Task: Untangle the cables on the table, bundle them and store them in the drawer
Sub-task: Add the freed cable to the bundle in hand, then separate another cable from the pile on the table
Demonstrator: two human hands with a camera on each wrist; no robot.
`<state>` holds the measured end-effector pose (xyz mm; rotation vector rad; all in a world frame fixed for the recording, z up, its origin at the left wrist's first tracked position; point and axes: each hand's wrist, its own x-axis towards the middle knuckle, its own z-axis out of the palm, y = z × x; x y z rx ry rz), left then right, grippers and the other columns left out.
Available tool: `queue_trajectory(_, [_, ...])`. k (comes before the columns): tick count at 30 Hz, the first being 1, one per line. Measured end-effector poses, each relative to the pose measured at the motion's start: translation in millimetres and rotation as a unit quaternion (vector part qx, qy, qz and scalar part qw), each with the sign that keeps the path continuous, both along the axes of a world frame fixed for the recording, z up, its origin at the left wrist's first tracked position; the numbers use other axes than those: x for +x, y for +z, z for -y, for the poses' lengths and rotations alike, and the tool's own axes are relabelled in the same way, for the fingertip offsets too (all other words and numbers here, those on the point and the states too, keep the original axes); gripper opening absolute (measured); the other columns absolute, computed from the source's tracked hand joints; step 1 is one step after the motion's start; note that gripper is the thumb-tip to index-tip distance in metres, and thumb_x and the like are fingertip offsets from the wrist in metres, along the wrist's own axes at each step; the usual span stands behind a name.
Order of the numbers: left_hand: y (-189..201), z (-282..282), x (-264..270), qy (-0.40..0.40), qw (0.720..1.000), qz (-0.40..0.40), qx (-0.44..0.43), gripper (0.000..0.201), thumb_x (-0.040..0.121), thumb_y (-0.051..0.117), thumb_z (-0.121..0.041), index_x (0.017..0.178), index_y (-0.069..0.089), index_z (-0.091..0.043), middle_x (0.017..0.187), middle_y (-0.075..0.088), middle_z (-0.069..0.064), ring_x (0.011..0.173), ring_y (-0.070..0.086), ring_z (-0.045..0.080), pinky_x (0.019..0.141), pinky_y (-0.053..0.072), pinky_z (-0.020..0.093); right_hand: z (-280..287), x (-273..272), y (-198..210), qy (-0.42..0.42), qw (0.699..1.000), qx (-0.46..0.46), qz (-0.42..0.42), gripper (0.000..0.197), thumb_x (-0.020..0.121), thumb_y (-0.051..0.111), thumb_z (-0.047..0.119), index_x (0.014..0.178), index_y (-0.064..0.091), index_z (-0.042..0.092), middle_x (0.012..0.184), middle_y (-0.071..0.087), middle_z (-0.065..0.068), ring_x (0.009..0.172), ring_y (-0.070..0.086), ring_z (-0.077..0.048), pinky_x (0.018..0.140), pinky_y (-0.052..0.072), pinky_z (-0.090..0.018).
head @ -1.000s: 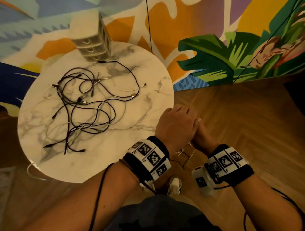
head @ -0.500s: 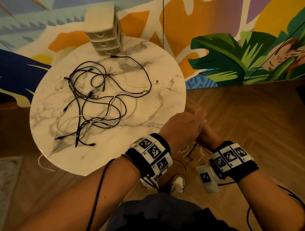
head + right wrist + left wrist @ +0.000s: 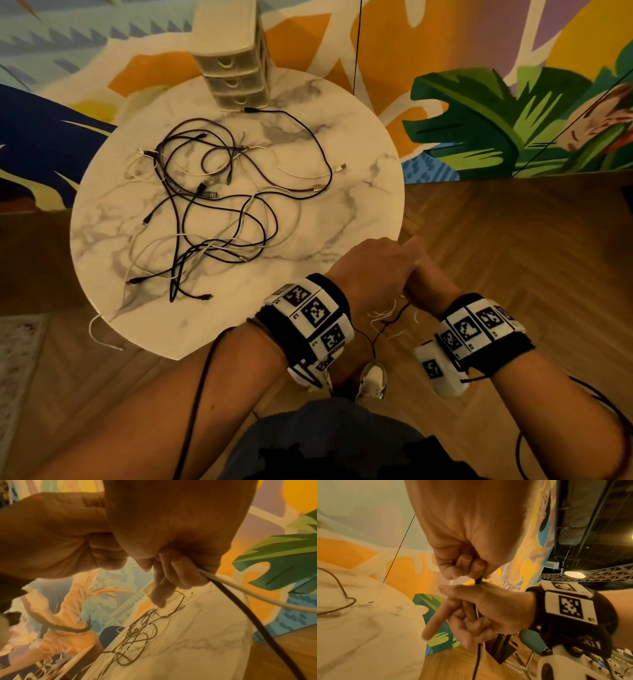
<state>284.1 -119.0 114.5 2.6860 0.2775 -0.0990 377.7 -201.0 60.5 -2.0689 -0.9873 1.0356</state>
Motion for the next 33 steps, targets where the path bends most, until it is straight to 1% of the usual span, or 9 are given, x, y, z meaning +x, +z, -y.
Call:
queue_trajectory(3, [0.7, -9.3, -6.2, 0.004, 1.0, -0.007, -0.016, 0.012, 0.098, 0.041, -0.018, 0.108, 0.043, -0.011, 0.088, 0.061, 0.01, 0.073, 0.055, 0.024, 0.062, 0.035, 0.032, -2.7, -6.9, 2.6, 0.038, 0.998, -0.039, 0.028, 0.021, 0.093, 0.048, 0.0, 0.11, 0.06, -0.004, 0.074, 0.049, 0.006, 0.064, 0.038, -0.001, 0.066, 0.042, -0.007])
queue_trajectory(5, [1.3, -17.7, -17.8, 0.043, 0.997, 0.013, -0.064, 0.02, 0.099, 0.039, -0.033, 0.107, 0.043, -0.015, 0.085, 0.06, 0.007, 0.074, 0.053, 0.022, 0.063, 0.037, 0.033, -11.8, -19.2, 3.6, 0.038, 0.998, -0.01, -0.045, 0.014, 0.093, 0.047, 0.017, 0.091, 0.061, 0.016, 0.072, 0.048, 0.007, 0.068, 0.047, -0.008, 0.064, 0.044, -0.014])
queue_trajectory(7, [-7.0, -32.6, -37.8, 0.103, 0.991, -0.006, -0.088, 0.03, 0.098, 0.035, -0.045, 0.108, 0.044, -0.018, 0.082, 0.058, 0.002, 0.074, 0.054, 0.021, 0.064, 0.041, 0.033, -19.9, -25.4, -10.4, -0.007, 0.991, 0.011, -0.13, 0.024, 0.091, 0.043, 0.028, 0.101, 0.059, 0.013, 0.08, 0.057, 0.001, 0.063, 0.053, -0.011, 0.059, 0.045, -0.02])
queue_trajectory(9, [-28.3, -55.2, -68.1, 0.147, 0.985, -0.085, -0.037, 0.033, 0.097, 0.033, -0.048, 0.11, 0.044, -0.019, 0.088, 0.06, 0.004, 0.079, 0.057, 0.025, 0.066, 0.042, 0.033, -24.6, -27.3, -28.1, -0.021, 0.994, -0.036, -0.102, 0.038, 0.097, 0.034, 0.024, 0.124, 0.054, 0.006, 0.091, 0.055, 0.01, 0.05, 0.052, -0.006, 0.052, 0.045, -0.027])
queue_trajectory(12, [-65.5, -94.6, -127.6, 0.181, 0.943, -0.273, 0.061, 0.033, 0.097, 0.037, -0.033, 0.122, 0.047, -0.014, 0.118, 0.059, 0.01, 0.104, 0.058, 0.03, 0.079, 0.043, 0.034, -32.9, -34.6, -43.3, -0.031, 0.989, -0.064, -0.129, 0.039, 0.097, 0.029, 0.02, 0.131, 0.048, 0.022, 0.101, 0.06, 0.004, 0.048, 0.05, -0.015, 0.056, 0.045, -0.036])
queue_trajectory(18, [-107.4, -126.3, -211.8, 0.237, 0.861, -0.427, 0.139, 0.029, 0.098, 0.037, -0.024, 0.118, 0.055, -0.013, 0.121, 0.062, 0.006, 0.112, 0.059, 0.026, 0.091, 0.047, 0.033, -47.2, -54.3, -48.0, -0.049, 0.985, -0.052, -0.155, 0.042, 0.099, 0.028, 0.013, 0.137, 0.038, 0.024, 0.073, 0.067, -0.006, 0.045, 0.042, -0.014, 0.043, 0.041, -0.026])
queue_trajectory(23, [-108.8, -124.5, -209.2, 0.185, 0.907, -0.355, 0.134, 0.032, 0.098, 0.031, -0.018, 0.127, 0.044, -0.012, 0.12, 0.06, 0.009, 0.109, 0.058, 0.029, 0.086, 0.046, 0.037, -51.0, -69.9, -45.0, -0.036, 0.981, -0.049, -0.185, 0.035, 0.102, 0.027, 0.019, 0.125, 0.053, 0.014, 0.074, 0.065, -0.013, 0.045, 0.037, -0.017, 0.044, 0.038, -0.03])
queue_trajectory(29, [-62.8, -75.4, -152.3, 0.095, 0.987, -0.084, 0.099, 0.025, 0.099, 0.038, -0.022, 0.123, 0.043, -0.015, 0.102, 0.061, 0.003, 0.088, 0.059, 0.023, 0.067, 0.046, 0.034, -67.8, -97.9, -32.6, -0.004, 0.971, -0.03, -0.236, 0.046, 0.103, 0.029, 0.03, 0.09, 0.065, 0.005, 0.061, 0.059, -0.012, 0.042, 0.038, -0.016, 0.043, 0.036, -0.027])
queue_trajectory(33, [-53.5, -59.3, -135.8, 0.115, 0.99, 0.075, 0.041, 0.021, 0.094, 0.052, -0.02, 0.113, 0.053, -0.011, 0.086, 0.064, 0.003, 0.071, 0.06, 0.02, 0.054, 0.044, 0.028, -75.4, -106.3, -26.3, -0.137, 0.922, -0.011, -0.361, 0.049, 0.099, 0.038, 0.039, 0.063, 0.05, 0.007, 0.044, 0.044, -0.007, 0.041, 0.033, -0.019, 0.046, 0.025, -0.028])
